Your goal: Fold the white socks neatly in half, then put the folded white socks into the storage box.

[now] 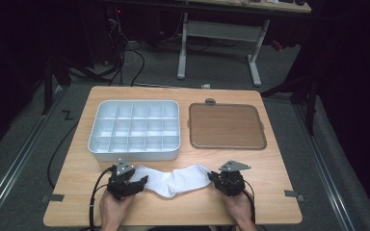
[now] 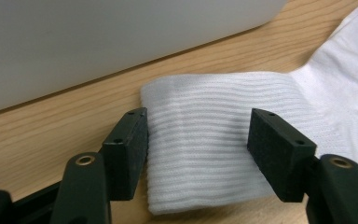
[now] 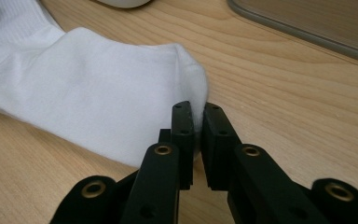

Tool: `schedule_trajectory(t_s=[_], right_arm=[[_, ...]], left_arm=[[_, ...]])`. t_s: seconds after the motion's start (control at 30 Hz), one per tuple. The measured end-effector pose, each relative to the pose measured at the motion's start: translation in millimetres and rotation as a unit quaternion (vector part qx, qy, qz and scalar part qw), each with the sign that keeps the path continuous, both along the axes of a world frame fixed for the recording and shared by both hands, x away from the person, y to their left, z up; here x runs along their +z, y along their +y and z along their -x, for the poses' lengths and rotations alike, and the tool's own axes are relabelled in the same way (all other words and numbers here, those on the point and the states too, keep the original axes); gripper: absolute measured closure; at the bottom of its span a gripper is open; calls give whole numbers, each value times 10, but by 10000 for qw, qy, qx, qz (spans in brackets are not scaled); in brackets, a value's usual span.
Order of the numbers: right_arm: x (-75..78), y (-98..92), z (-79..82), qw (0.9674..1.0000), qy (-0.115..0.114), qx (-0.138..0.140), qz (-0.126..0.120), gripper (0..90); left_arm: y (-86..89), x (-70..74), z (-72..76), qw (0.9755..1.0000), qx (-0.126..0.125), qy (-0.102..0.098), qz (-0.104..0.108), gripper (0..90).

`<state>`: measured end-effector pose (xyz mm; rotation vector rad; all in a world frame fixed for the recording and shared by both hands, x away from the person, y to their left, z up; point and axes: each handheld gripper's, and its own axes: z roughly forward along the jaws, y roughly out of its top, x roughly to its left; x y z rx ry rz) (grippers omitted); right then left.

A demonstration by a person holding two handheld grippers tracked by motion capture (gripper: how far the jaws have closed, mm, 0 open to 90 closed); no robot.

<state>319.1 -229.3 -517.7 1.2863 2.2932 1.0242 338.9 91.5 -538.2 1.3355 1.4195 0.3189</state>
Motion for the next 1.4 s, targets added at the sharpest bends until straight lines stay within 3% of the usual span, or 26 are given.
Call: schedule_trajectory(t_s=[0.5, 0.77, 0.97, 1.1, 1.27, 1.4], right_arm=[[-33, -201, 39, 9994, 11, -345, -70, 845], [-44, -227, 44, 9992, 43, -387, -43, 837], [-51, -220, 48, 9991, 42, -421, -44, 739], [22, -230, 67, 9988, -85, -476, -116, 649], [113, -235, 86, 9984, -294, -454, -138, 627], [233, -176, 130, 9983, -468, -308, -182, 657]], left_arm=[[-197, -2, -59, 9998, -215, -26, 10, 390], [-227, 6, -75, 9997, -242, 9, 30, 390], [-201, 31, -71, 9998, -197, -28, 64, 390], [-183, 94, -13, 9997, -187, -89, 121, 387], [-163, 140, 57, 9998, -152, -41, 114, 382], [-121, 147, 90, 9999, -45, 109, 114, 378]])
